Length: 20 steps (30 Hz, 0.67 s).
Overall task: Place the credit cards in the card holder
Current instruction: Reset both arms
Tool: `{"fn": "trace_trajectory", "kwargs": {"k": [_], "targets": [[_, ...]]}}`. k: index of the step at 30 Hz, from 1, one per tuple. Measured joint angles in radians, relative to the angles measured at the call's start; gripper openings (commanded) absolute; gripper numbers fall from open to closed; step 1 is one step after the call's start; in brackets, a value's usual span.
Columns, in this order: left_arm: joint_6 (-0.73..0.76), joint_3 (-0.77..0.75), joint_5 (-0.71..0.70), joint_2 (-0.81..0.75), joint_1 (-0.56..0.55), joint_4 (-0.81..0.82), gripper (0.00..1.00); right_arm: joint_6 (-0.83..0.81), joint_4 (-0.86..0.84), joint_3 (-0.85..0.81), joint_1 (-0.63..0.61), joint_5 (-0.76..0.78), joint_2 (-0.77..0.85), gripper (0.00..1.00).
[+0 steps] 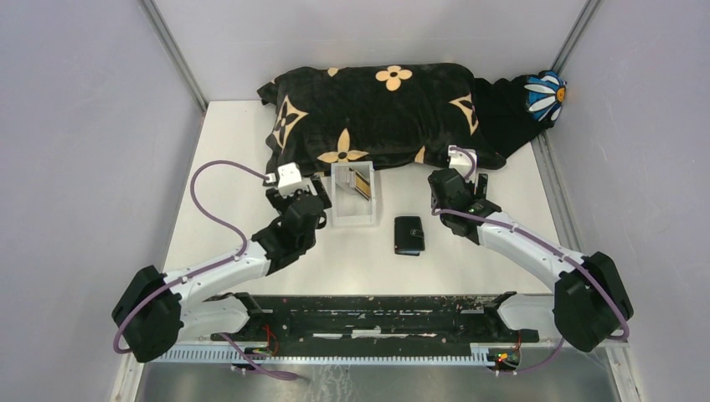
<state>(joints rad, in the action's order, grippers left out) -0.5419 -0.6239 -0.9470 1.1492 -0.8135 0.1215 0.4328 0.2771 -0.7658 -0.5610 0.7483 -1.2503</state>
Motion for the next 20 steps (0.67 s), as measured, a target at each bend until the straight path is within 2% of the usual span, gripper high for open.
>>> {"fn": "trace_trajectory", "kwargs": {"k": [5,14,17,20], "targets": [[0.079,0.089,-0.014,-0.039,0.026,0.109,0.88,0.031,0.023,-0.005,0.0,0.021,-0.043,0.87],[0.131,0.138,-0.02,-0.026,0.061,0.224,0.88,0.06,0.024,-0.005,0.0,0.033,-0.066,0.89],[0.143,0.141,-0.02,0.001,0.068,0.251,0.88,0.064,0.026,-0.005,0.0,0.045,-0.069,0.82],[0.144,0.144,-0.019,0.024,0.073,0.267,0.88,0.063,0.021,-0.005,0.0,0.046,-0.067,0.86]]}}
